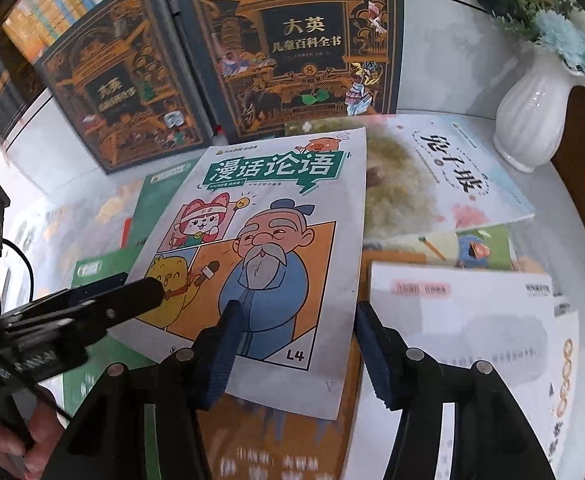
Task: Organize books
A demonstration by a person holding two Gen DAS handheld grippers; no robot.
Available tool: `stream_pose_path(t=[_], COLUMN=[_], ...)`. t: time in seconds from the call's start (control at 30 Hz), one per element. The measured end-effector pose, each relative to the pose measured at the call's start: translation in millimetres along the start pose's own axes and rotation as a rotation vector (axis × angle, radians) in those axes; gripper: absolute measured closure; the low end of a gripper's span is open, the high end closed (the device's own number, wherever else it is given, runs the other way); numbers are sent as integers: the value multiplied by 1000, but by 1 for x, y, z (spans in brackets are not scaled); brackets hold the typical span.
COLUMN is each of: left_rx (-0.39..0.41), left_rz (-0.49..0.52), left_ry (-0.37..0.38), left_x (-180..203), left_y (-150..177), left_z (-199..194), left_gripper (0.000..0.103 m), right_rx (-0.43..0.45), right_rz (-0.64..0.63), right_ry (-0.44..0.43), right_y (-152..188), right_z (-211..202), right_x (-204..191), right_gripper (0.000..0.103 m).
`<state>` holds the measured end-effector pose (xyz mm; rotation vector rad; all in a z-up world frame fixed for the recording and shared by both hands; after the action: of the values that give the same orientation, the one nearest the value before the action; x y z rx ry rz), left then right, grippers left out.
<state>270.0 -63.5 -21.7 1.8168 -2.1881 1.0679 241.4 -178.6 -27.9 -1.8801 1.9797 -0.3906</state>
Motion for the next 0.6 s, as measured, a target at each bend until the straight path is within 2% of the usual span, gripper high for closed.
stream_pose_path(t=[0.17,0.23,0.37,0.5,0.6], left_rx=[-7,-27,-65,-115,-130], left_rz=[3,-10,-28,-49,-109], left_ry=[29,55,68,102,118], left_x=[9,11,15,16,9], left_y=[53,86,150,201,223], left_z=[-28,-39,-57,-68,-70], left_gripper=[49,49,49,49,51], right_rx=[-9,-20,-85,-175,-193], right_rz=[7,-7,-46,-33,2], right_ry=[-46,-38,-38,-108,-96], right_y=[51,76,141,206,223], right_z=[-30,-40,-54,-62,-63], right_x=[-9,-17,-25,-23,-18], right_gripper=[47,47,47,47,48])
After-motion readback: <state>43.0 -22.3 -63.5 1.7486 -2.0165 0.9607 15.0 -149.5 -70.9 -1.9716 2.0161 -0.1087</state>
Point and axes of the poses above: each gripper's, at about its wrist camera, not at the fingertips, and z roughly the way its jaws point, x to its right, y to its underside, the point moved 8 cm from there along z, roughly the way its jaws point, and after that the axes turned 3 degrees about y, right-handed, at the moved point
